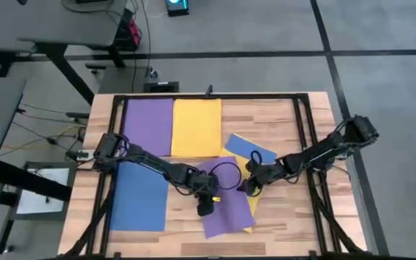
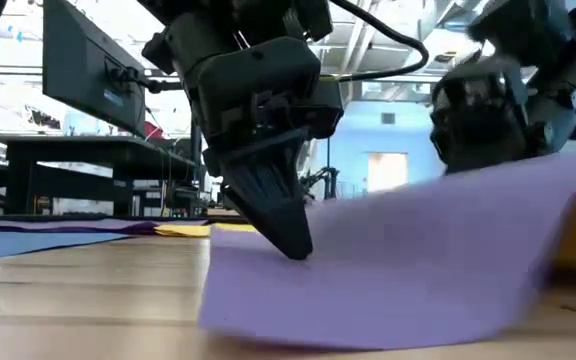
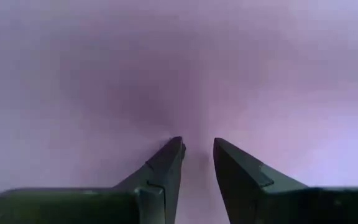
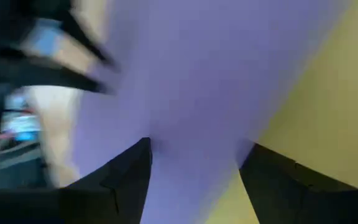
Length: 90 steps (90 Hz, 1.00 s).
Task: Organize paper
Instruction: Stack the purple paper on top of the purple paper
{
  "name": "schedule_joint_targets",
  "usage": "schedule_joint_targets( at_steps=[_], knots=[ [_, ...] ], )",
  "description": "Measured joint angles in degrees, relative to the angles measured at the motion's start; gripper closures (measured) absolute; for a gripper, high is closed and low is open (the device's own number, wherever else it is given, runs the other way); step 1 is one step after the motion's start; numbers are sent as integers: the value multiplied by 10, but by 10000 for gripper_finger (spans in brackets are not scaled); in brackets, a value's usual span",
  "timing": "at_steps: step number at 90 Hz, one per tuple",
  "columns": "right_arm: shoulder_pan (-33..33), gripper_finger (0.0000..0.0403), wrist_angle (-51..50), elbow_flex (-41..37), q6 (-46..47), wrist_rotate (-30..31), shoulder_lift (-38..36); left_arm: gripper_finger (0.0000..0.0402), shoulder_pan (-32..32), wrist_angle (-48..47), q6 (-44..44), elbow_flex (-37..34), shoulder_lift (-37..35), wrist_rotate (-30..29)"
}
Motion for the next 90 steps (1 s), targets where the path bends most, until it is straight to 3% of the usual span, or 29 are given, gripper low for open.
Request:
schedule_joint_targets(
  at_steps=[33, 45, 58, 69, 82, 90],
  knots=[
    [1, 182, 63, 1, -36, 3, 9, 320, 0, 0, -6, -1, 1, -1],
    [1, 182, 39, 0, -10, 12, 45, 320, 0, 2, -7, -1, 1, -2],
    [1, 189, 88, 1, -9, 12, 86, 320, 0, 4, -3, -1, 1, -2],
    [1, 242, 101, 12, -20, 4, 103, 320, 0, 7, -3, -1, 1, -2],
    [1, 371, 20, 32, -47, -17, 89, 320, -2, -48, 31, 24, -13, -8],
    [4, 391, -47, 49, -47, -18, 47, 320, -3, -140, 50, 62, -38, -16]
  ],
)
